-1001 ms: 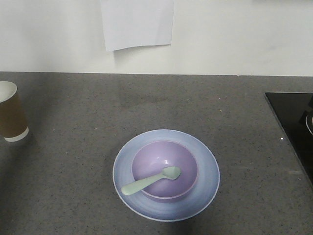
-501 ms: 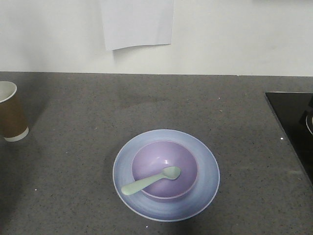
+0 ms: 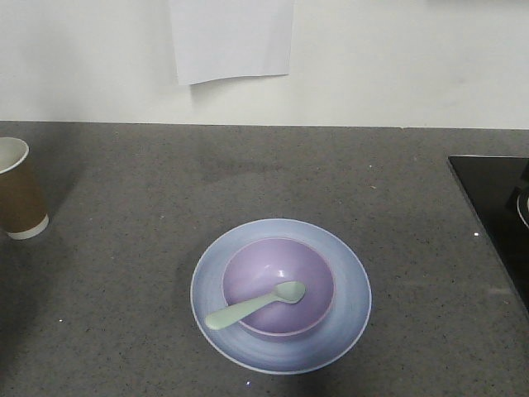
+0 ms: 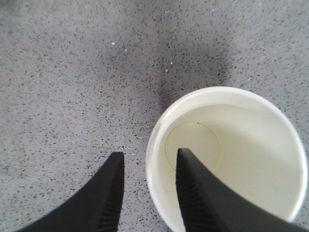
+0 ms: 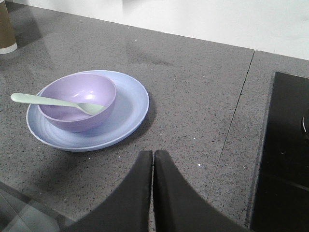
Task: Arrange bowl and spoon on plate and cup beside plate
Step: 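Raise the left gripper and move it toward the brown cup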
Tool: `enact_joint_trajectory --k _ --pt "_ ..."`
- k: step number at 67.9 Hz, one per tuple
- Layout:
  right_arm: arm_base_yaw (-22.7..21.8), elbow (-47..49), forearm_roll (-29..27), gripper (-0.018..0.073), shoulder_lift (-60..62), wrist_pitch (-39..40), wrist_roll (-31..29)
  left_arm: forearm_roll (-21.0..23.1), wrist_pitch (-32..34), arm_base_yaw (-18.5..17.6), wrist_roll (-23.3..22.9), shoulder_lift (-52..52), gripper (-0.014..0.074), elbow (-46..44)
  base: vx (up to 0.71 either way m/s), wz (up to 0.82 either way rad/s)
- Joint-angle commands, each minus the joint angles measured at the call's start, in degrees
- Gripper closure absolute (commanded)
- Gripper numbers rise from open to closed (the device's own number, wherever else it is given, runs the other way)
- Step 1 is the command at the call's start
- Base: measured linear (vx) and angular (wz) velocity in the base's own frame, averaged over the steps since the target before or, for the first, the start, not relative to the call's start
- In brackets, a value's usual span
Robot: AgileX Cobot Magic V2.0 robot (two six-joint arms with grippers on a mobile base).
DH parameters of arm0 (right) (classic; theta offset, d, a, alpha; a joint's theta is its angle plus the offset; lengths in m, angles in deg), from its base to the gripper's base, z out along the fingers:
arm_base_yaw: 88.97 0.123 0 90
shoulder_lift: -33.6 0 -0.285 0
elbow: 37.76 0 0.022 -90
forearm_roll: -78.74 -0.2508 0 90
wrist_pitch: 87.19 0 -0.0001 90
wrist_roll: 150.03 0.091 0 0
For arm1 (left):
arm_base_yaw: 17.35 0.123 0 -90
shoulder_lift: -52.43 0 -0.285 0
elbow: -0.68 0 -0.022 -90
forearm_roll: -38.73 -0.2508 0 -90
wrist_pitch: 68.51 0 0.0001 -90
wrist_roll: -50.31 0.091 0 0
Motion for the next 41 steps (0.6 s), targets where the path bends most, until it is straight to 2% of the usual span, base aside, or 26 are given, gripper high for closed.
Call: enact_joint_trajectory --k 1,26,33,41 --pt "-0.3 1.12 0.11 0.0565 -1.5 3.54 0.0 0.66 1.88 0.15 -0.12 -0.89 0.0332 -1.3 0.0 0.0" --pt "-0.3 1.12 -0.43 0.0565 -1.5 3.54 0.0 0.47 2.4 0.15 -0.17 2.98 0.0351 -1.3 0.0 0.0" --pt "-0.3 1.12 -0.92 0.0565 -1.5 3.6 0.0 0.47 2.4 0.15 -0.12 2.98 0.0421 -1.3 0.0 0.0" --pt "-0.3 1.12 -0.92 0.0565 -1.5 3.6 0.0 0.66 2.03 0.09 1.3 2.98 0.0558 -1.3 0.0 0.0"
